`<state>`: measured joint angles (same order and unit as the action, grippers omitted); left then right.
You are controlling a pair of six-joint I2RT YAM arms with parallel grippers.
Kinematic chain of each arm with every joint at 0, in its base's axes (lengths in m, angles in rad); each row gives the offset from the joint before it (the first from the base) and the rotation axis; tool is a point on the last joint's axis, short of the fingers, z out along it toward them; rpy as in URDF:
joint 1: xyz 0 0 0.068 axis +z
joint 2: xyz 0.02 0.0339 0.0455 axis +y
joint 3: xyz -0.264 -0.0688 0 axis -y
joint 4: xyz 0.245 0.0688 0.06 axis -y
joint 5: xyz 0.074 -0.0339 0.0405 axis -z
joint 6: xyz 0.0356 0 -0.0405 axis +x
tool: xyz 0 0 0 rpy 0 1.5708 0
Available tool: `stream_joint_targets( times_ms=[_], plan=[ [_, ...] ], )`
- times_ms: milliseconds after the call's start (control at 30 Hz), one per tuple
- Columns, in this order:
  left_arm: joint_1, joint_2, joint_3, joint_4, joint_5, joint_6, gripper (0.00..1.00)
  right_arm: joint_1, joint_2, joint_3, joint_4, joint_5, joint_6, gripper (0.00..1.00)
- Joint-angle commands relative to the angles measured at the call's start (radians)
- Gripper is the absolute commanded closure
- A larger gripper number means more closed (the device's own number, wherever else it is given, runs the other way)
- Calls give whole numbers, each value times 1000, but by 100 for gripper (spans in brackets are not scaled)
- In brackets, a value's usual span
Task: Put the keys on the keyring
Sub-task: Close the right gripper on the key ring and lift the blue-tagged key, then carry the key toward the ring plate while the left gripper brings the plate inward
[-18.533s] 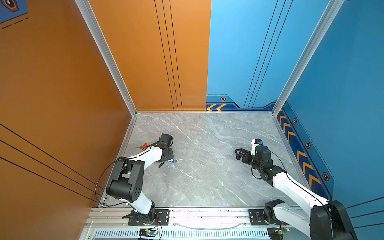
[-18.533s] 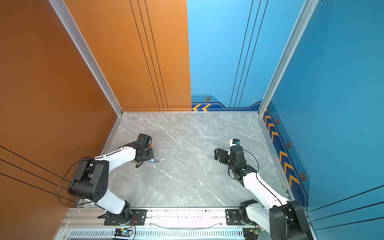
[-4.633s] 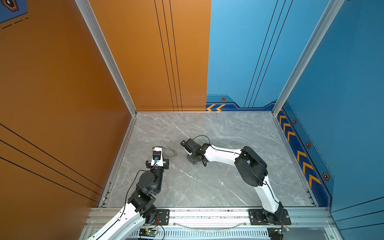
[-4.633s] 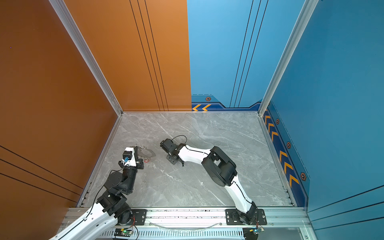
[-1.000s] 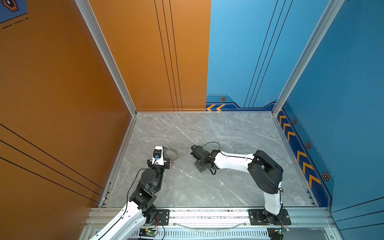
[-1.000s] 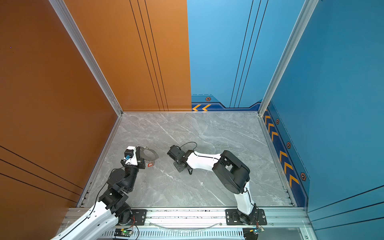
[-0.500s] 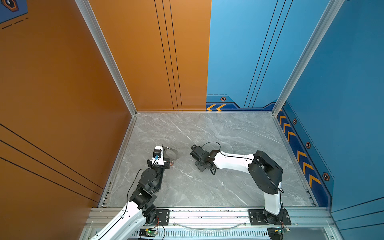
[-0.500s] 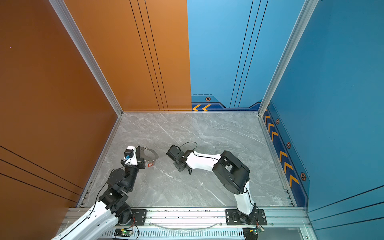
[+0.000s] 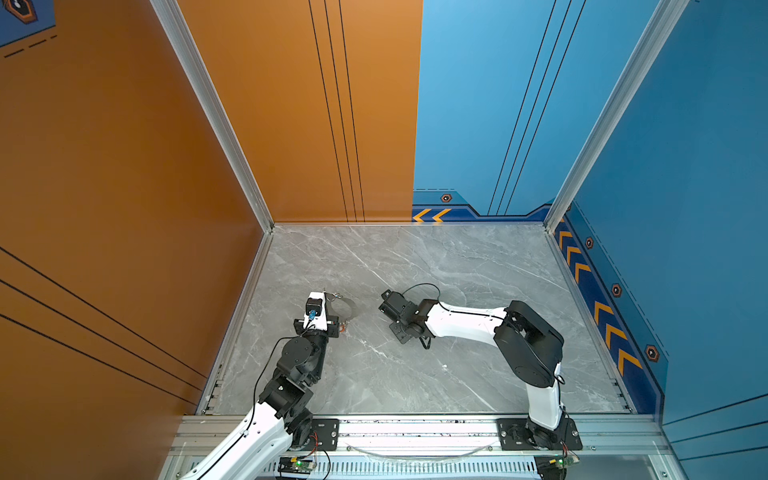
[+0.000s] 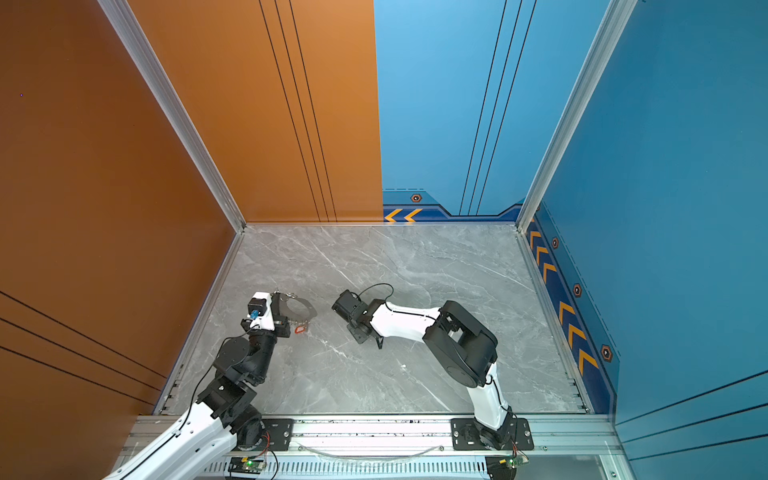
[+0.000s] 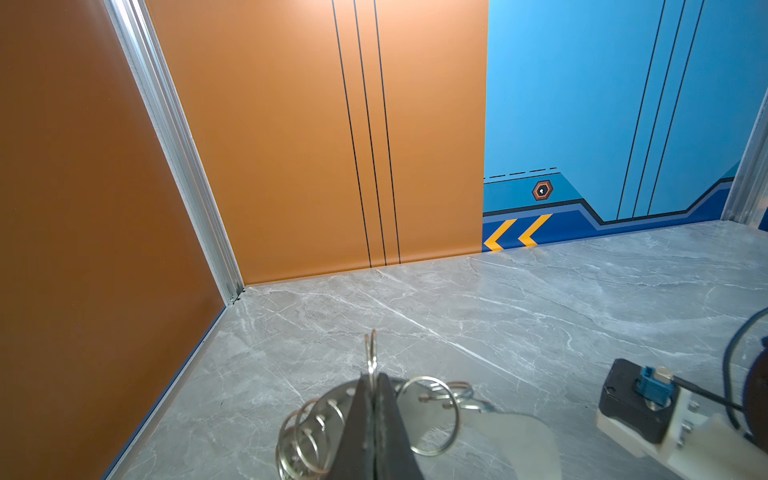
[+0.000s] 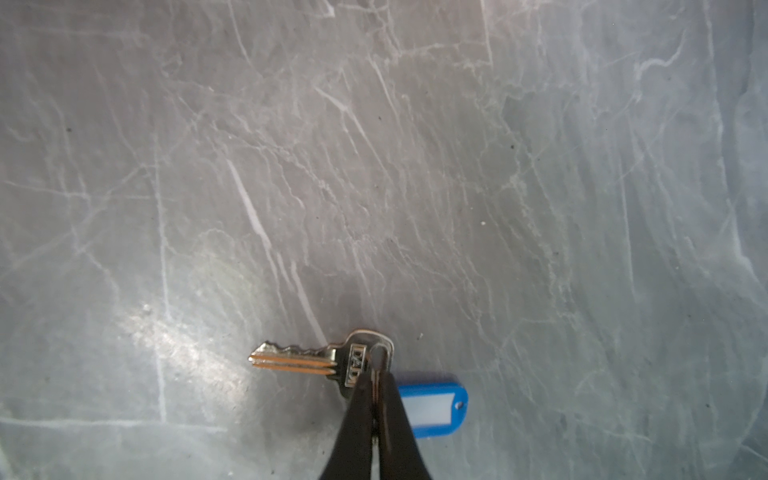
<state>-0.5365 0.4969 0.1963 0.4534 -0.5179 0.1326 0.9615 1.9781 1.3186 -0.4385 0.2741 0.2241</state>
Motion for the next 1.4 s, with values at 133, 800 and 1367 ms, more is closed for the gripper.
stream_joint_targets(
  times_ms=[133, 800, 1367],
  plan=[
    [11, 3, 0, 38, 18, -13, 100, 7, -27, -7, -16, 30, -22, 100],
    [-34, 109, 78, 37, 531, -55, 100, -142, -633, -506, 557, -466, -100, 100],
    [-146, 242, 133, 36, 1055, 18, 100, -253, -982, -718, 698, -803, -147, 100]
  ],
)
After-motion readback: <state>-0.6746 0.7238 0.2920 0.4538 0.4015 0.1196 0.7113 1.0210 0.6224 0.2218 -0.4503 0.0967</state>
